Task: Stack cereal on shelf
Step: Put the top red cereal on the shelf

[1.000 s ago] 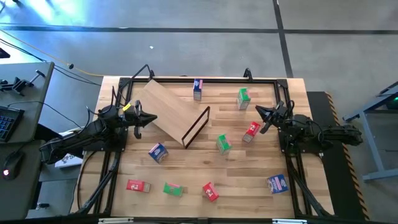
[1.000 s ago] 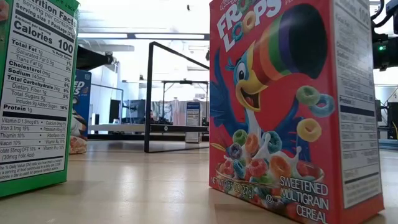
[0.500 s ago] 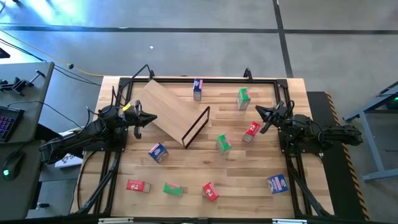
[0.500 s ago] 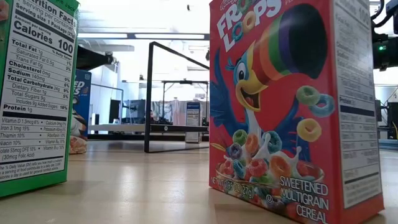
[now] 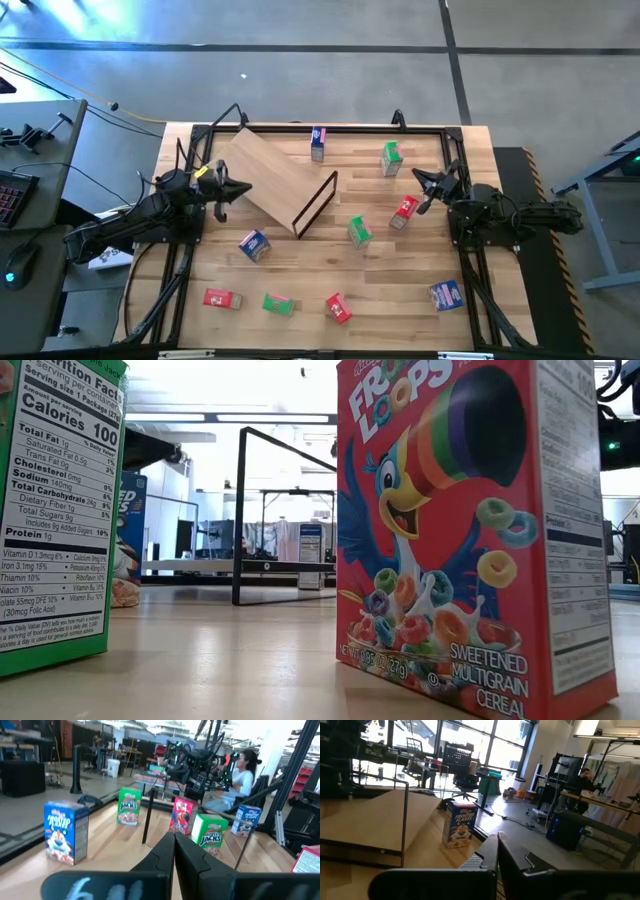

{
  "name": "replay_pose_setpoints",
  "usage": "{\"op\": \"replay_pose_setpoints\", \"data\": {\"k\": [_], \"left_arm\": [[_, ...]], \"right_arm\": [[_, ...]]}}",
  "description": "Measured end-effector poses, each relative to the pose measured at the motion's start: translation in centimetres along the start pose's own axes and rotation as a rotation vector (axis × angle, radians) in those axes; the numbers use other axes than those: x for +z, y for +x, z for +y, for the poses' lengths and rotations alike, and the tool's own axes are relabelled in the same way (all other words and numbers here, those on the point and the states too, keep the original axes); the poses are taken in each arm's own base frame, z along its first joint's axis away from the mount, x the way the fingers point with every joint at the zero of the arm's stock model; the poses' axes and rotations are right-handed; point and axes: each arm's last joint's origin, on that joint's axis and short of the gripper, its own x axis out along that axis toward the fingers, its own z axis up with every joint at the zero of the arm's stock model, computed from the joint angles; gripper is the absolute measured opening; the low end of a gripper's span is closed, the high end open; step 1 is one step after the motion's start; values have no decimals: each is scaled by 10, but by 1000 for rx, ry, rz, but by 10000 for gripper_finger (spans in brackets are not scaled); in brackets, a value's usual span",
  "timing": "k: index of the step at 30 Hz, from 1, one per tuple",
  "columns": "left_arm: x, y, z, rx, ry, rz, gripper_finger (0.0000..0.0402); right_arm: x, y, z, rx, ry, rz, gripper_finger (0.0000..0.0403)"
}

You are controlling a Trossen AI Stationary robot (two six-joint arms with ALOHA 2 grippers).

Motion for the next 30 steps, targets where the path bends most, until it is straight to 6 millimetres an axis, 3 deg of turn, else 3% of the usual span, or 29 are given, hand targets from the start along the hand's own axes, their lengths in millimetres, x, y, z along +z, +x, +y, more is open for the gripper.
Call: {"op": "replay_pose_setpoints", "data": {"k": [17,30], "left_arm": [[20,-2,-4,-53,-33,-195,5],[19,-2,-1,54,-49,-212,5]], "right_arm": [[2,0,0,20,6,-27,0],[28,-4,-6,58,194,-287,0]]}}
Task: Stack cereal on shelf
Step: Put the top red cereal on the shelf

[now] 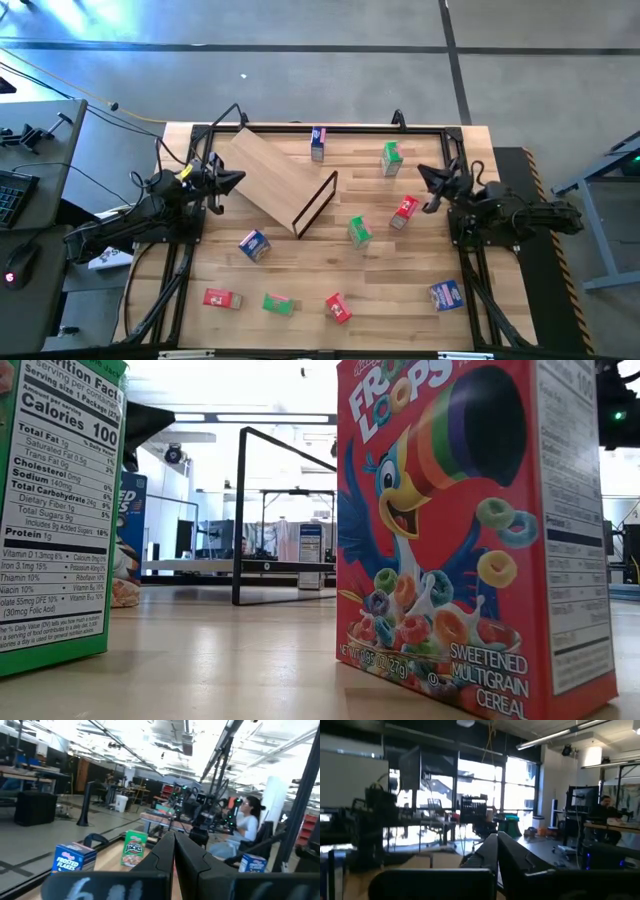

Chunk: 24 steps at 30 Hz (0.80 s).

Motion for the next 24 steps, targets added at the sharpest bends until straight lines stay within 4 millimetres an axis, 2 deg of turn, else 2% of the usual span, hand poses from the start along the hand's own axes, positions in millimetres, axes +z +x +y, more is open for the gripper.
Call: {"op": "replay_pose_setpoints", "data": {"k": [4,9,13,19,24], "left_arm": [[-2,0,0,4,-1,15,5],[-9,2,3,23,-12,89,5],[-13,5,4,31,28,132,5],[-18,7,7,49,84,177,5],[-20,8,9,112,78,189,5]], "right_arm": [[6,0,-1,9,74,-54,0],[12,4,-1,-22,87,-28,4],[18,13,2,-39,75,32,23],[26,37,10,-102,50,222,77],[35,57,20,-123,147,441,125]]}}
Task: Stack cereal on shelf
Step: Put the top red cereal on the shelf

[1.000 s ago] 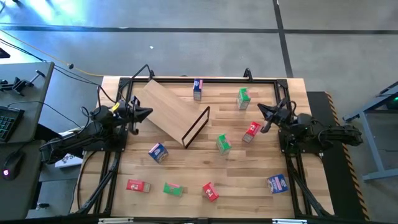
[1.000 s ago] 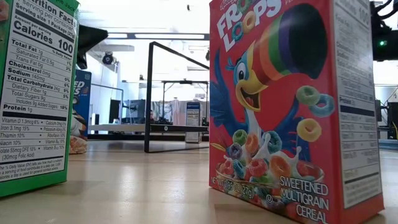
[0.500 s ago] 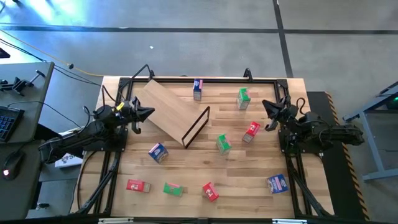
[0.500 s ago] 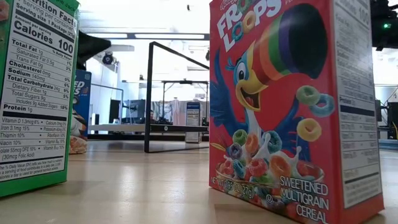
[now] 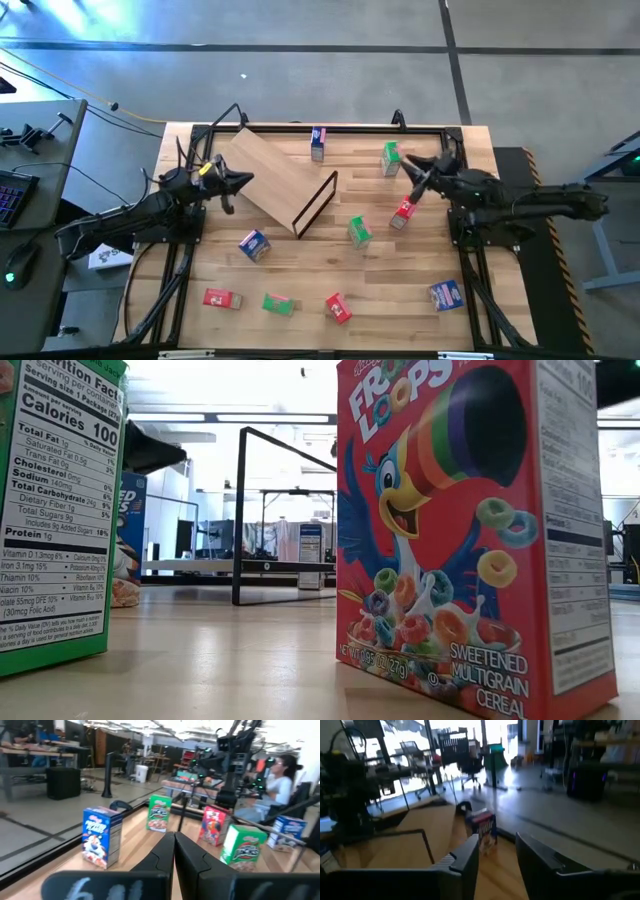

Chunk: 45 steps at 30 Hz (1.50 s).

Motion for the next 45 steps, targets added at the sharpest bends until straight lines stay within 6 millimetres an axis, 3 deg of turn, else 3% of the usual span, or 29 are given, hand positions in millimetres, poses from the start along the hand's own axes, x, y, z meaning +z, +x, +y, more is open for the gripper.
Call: {"op": "replay_pose_setpoints", "data": {"k": [10,18,21,26,36,45], "left_arm": [[-1,1,0,4,-5,14,5],[-3,1,1,11,-6,32,5],[-6,1,1,16,-5,61,5],[-11,0,2,23,8,115,5],[-14,0,2,26,4,147,5],[-16,0,2,26,-7,162,5]], "right_arm": [[28,12,26,-133,113,453,206],[43,16,46,-350,532,792,258],[43,19,52,-479,707,897,272],[25,29,62,-668,859,1034,285],[3,44,70,-883,914,1030,287],[-3,57,59,-991,903,1006,287]]}}
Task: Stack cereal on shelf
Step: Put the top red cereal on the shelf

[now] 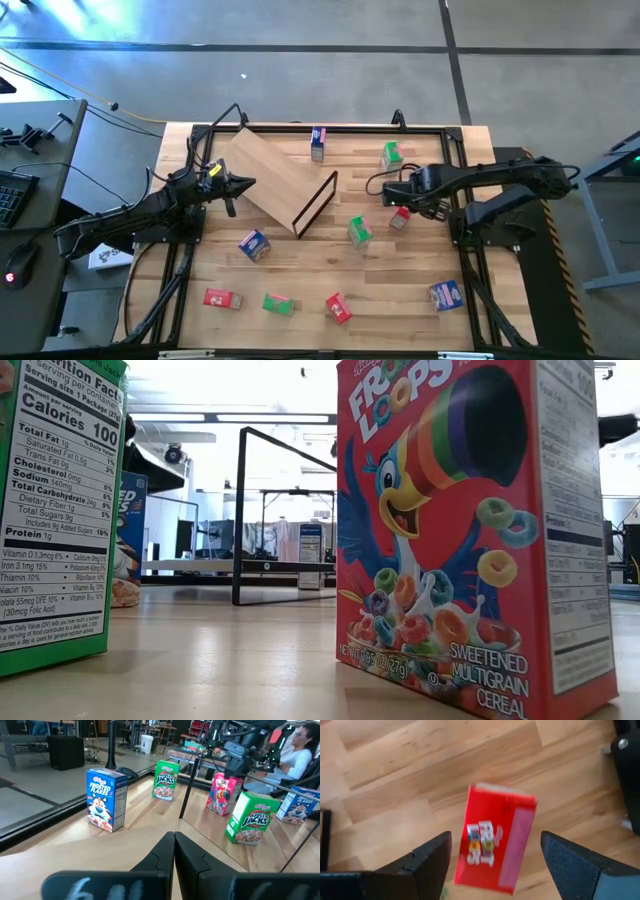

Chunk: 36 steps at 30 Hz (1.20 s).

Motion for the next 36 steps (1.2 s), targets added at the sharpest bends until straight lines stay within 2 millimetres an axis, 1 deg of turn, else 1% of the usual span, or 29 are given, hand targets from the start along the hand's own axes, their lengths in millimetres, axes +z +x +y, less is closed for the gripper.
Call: {"op": "replay_pose_setpoints", "data": {"k": [7,10,14,21,24,27,31,36], "left_arm": [[-1,0,0,2,-2,14,5],[-1,0,0,2,-2,14,5],[-1,0,0,2,-2,15,5],[-2,0,0,2,-11,18,5],[-2,0,0,3,-12,24,5],[-3,0,0,4,-12,32,5],[-3,0,0,4,-11,33,5],[-3,0,0,5,-11,33,5]], "right_arm": [[6,15,11,-80,-38,25,286],[6,19,14,-98,-45,31,275],[4,21,15,-96,-50,36,242],[-1,20,15,-79,-94,40,169],[-1,20,16,-69,-130,42,152],[-1,20,16,-66,-158,44,147],[-1,11,20,-36,-215,55,147],[1,-12,31,39,-294,65,147]]}}
